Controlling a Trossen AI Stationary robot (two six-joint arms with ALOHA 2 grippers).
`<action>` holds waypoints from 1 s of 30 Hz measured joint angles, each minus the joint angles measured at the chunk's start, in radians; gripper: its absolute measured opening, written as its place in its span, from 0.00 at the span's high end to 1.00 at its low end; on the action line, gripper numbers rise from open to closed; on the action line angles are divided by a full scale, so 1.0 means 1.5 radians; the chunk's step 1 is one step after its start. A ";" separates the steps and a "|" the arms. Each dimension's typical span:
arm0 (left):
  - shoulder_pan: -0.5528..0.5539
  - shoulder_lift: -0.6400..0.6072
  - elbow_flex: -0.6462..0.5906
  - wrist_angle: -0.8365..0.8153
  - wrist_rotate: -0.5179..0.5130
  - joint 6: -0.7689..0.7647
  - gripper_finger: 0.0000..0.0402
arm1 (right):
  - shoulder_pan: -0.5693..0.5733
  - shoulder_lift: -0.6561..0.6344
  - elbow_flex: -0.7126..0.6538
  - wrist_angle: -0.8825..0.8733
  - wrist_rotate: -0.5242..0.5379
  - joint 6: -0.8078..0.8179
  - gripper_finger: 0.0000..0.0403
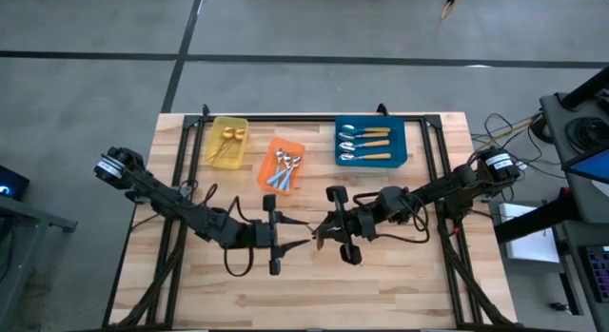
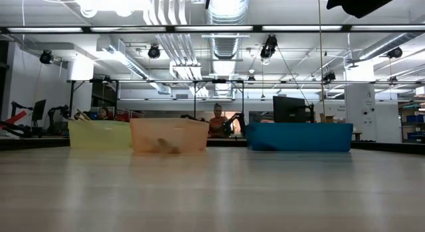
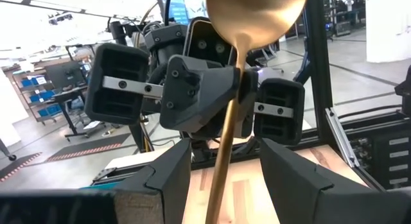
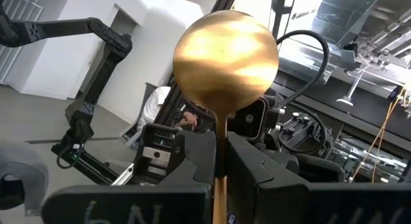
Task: Sort silverware by color (type)
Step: Put the gold spoon into the yellow bin
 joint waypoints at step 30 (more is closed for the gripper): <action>0.030 0.001 -0.002 0.018 0.066 -0.031 0.58 | -0.002 0.000 0.004 0.006 0.002 0.014 0.97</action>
